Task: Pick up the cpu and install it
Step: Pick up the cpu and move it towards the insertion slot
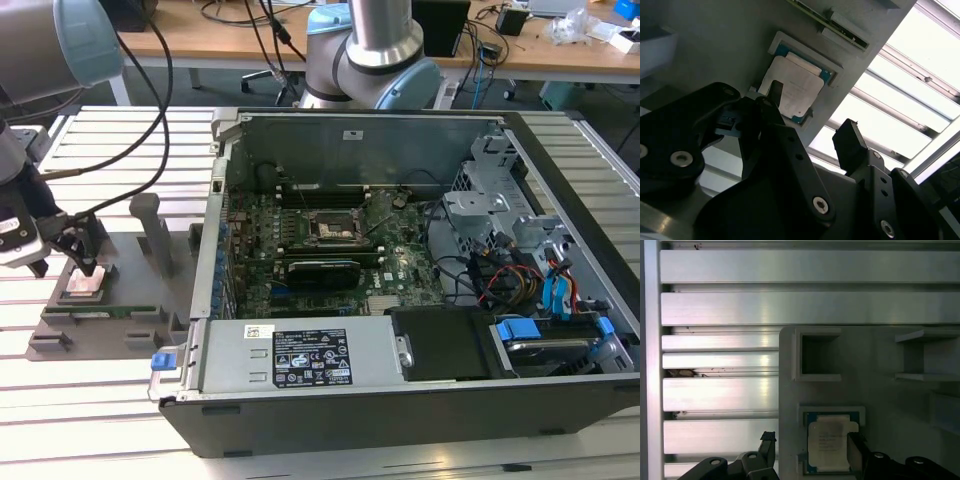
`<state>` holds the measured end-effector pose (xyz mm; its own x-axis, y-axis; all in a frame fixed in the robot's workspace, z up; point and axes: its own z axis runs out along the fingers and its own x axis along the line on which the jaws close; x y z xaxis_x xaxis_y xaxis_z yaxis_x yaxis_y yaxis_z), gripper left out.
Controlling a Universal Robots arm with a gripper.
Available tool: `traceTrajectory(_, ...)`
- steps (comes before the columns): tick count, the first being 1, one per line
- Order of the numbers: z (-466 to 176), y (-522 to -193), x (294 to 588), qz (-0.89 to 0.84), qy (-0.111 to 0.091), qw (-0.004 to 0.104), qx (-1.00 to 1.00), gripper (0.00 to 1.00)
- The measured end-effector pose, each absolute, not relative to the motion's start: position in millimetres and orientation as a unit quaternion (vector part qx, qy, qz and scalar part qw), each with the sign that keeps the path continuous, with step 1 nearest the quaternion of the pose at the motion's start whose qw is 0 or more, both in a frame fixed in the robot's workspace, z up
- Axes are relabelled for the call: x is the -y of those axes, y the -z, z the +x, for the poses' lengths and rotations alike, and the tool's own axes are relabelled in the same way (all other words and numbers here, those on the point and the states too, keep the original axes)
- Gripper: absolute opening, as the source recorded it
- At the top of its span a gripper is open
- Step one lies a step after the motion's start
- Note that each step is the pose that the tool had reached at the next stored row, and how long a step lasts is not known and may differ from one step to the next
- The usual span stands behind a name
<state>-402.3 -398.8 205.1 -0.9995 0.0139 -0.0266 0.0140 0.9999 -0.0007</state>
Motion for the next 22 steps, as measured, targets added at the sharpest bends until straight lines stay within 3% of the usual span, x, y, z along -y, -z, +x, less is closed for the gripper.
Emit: traceTrajectory(22,-387.0,-200.2,408.7,0.007,0.0,0.012,-1.0,0.68)
